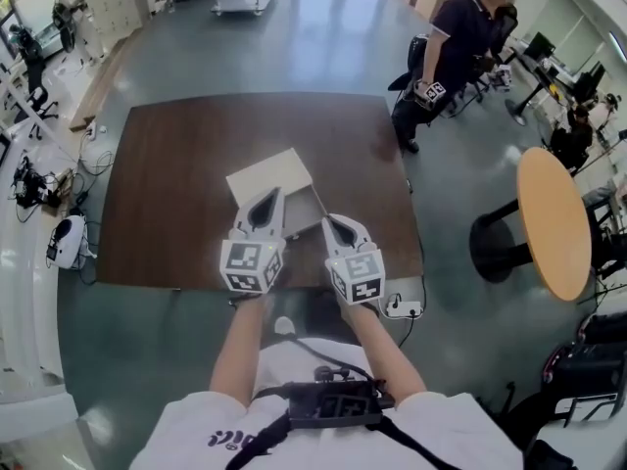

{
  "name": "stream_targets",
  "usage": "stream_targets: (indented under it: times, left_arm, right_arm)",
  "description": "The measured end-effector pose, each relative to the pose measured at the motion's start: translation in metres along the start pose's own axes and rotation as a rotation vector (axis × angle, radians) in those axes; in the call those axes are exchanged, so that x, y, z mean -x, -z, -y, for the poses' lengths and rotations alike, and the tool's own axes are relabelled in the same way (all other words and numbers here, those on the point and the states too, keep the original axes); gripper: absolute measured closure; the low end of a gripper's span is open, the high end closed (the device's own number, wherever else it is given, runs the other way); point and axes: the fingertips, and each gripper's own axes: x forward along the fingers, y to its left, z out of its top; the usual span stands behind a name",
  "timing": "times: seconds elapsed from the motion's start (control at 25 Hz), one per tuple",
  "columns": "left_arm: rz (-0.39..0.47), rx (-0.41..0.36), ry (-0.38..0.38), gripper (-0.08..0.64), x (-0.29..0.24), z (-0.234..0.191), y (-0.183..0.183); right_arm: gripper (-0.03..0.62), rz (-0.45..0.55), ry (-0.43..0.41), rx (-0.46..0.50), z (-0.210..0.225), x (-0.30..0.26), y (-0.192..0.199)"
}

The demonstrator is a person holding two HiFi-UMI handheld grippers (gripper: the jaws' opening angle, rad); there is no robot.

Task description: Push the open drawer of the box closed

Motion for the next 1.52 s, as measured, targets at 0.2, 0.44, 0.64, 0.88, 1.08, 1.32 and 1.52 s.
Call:
stream_targets:
  times: [0.2,0.44,0.64,0.88,1.08,1.32,1.52]
  left_arm:
    - [0.017,0.026,0.02,0.551,-0.007,-0.018,0.009]
    - [-0.047,0.066,0.002,0.551,-0.01,-0.044,0.041]
    - [-0.071,0.024,0.041,0.552,-0.017,-0.04,0.056]
    - [-0.113,0.034,0.036,0.551,-0.017,-0.039,0.079]
    - [-0.131,0.047,0.008,0.552,-0.019,-0.04,0.089]
    - [-0.162,0.065,0.002,0.551,-0.026,-0.038,0.101]
    - [-0.165,0.068,-0.002,0.551,-0.028,-0.036,0.103]
  right_arm:
    - [0.588,-0.068,-0.025,-0.03,0.001,-0.016,0.043]
    - [0.588,-0.197,-0.056,-0.124,-0.007,-0.032,0.113]
    - [0.588,-0.273,-0.092,-0.226,-0.007,-0.049,0.164]
    - [0.586,-0.355,-0.095,-0.324,-0.004,-0.064,0.212]
    - [0.585,-0.381,-0.128,-0.355,-0.013,-0.077,0.232]
    - [0.493,-0.42,-0.182,-0.364,-0.027,-0.1,0.242]
    - [0.453,-0.423,-0.176,-0.38,-0.027,-0.114,0.246]
